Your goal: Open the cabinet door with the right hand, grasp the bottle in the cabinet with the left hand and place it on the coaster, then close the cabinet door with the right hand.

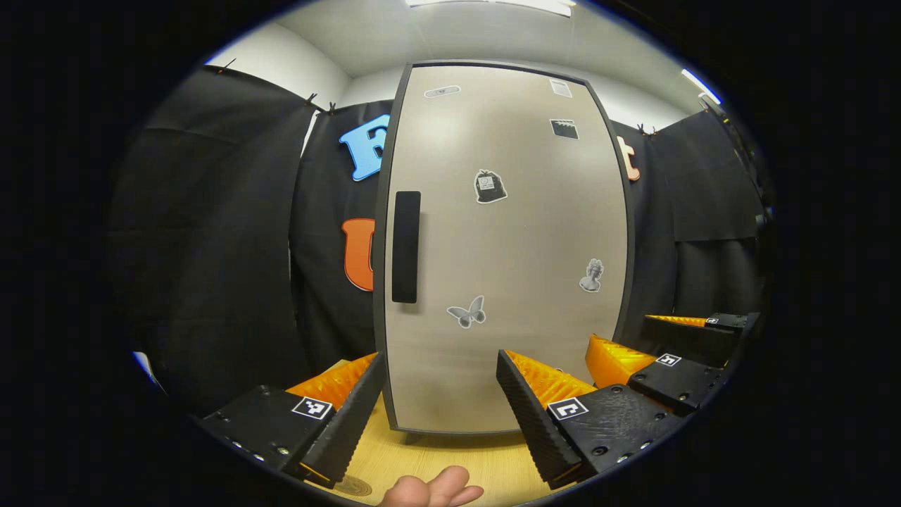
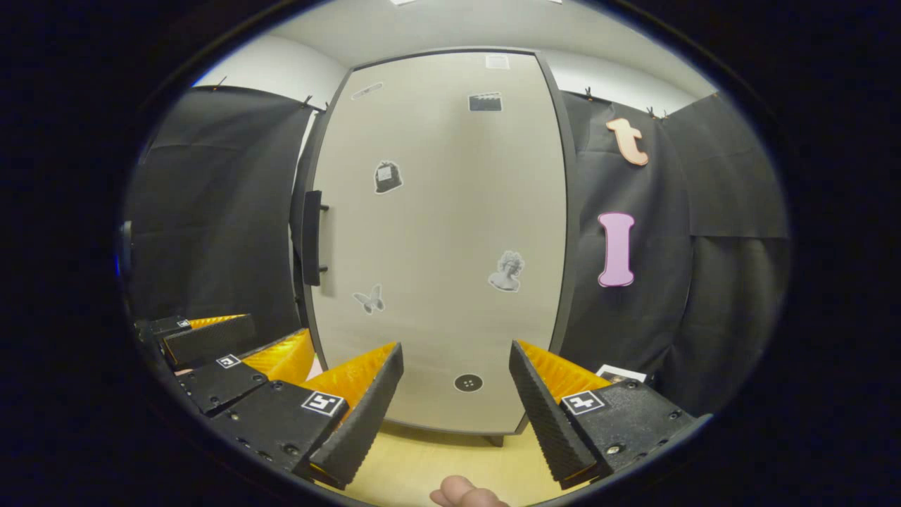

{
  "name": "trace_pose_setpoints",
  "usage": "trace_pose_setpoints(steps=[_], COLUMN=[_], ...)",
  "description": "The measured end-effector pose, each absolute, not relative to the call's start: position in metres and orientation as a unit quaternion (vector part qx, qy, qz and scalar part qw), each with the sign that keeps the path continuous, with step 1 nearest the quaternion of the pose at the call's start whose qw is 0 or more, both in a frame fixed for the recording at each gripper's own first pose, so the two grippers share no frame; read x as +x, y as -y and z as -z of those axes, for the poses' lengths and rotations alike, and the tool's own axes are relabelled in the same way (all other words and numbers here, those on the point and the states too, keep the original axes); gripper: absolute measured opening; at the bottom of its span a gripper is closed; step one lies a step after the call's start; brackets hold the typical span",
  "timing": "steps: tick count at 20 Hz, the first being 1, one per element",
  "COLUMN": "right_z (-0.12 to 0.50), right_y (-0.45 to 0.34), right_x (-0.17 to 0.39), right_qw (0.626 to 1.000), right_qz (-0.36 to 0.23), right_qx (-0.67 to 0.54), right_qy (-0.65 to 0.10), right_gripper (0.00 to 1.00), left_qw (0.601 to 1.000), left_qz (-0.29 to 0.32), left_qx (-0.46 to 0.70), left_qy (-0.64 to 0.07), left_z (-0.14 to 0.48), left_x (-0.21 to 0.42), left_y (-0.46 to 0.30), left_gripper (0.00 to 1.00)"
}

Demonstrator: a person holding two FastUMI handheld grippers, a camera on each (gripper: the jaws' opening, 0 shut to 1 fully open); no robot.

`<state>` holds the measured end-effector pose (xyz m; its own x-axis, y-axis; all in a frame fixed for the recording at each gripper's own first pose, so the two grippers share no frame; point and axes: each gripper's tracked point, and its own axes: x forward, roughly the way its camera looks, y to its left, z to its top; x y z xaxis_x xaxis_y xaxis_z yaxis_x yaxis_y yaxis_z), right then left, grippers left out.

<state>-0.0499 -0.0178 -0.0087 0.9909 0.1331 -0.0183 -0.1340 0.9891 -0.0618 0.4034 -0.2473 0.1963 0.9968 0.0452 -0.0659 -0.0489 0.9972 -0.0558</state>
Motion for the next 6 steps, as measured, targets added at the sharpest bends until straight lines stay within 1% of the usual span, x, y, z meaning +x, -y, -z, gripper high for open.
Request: trace_pose_setpoints(steps=[1,3,4,6], right_z=[0.0095,0.0110,0.0113,0.0107], right_y=[0.0178,0.0178,0.0172,0.0171], right_x=[-0.0493,-0.0485,-0.0481,-0.0479], right_qw=[0.997,0.997,0.997,0.998], right_qz=[-0.066,-0.064,-0.064,-0.063], right_qx=[-0.030,-0.029,-0.027,-0.027], right_qy=[-0.009,-0.013,-0.015,-0.015], right_gripper=[0.96,0.97,0.96,0.98], left_qw=[0.999,0.999,0.999,0.999], left_qz=[-0.023,-0.023,-0.024,-0.026], left_qx=[-0.028,-0.024,-0.024,-0.023], left_qy=[-0.034,-0.033,-0.032,-0.033], left_z=[-0.1953,-0.1943,-0.1958,-0.1952], left_x=[0.4034,0.4032,0.4028,0.4027], left_y=[0.2485,0.2489,0.2479,0.2475], left_gripper=[0.95,0.95,0.95,0.95])
